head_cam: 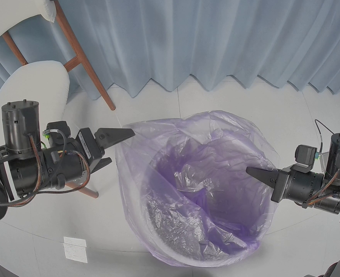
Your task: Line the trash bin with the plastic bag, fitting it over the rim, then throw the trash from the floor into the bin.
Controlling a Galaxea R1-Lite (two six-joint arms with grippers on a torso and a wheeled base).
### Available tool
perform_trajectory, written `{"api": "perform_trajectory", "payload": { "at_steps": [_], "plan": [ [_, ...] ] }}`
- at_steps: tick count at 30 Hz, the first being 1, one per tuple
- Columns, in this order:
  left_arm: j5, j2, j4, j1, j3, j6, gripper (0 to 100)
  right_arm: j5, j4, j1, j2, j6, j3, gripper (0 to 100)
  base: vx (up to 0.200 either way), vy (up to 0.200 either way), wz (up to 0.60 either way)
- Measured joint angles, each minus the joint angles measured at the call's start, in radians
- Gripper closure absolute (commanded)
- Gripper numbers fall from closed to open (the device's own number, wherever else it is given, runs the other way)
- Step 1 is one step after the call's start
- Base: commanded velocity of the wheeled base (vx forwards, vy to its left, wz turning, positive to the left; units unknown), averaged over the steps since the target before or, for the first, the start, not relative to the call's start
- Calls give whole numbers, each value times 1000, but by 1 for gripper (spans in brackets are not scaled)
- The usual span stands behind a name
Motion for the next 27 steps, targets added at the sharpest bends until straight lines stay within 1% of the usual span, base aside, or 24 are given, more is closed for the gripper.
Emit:
{"api": "perform_trajectory", "payload": {
  "at_steps": [5,8,10,14,17,19,20,23,27],
  "plan": [
    [-100,-43,1,15,-9,-161,0,2,-9,0,-7,11,12,100,0,0,0],
    [-201,-88,-5,22,1,-230,0,2,-11,0,-8,25,15,100,0,0,0],
    [-242,-114,-28,30,27,-276,0,2,-12,-1,-8,39,16,100,0,0,0],
    [-275,-147,-143,67,78,-391,0,1,-13,-1,-8,54,17,100,0,0,0],
    [-313,-159,-268,119,107,-516,0,1,-13,-2,-8,58,17,100,0,0,0],
    [-360,-162,-341,171,127,-595,0,1,-13,-2,-7,62,17,100,0,0,0],
    [-397,-163,-376,201,142,-627,0,1,-13,-2,-7,65,16,100,0,0,0],
    [-454,-162,-413,253,197,-654,0,1,-13,-3,-5,99,8,100,0,0,0],
    [-471,-153,-426,278,282,-636,0,1,-11,-3,-4,185,-18,100,0,0,0]
  ]
}}
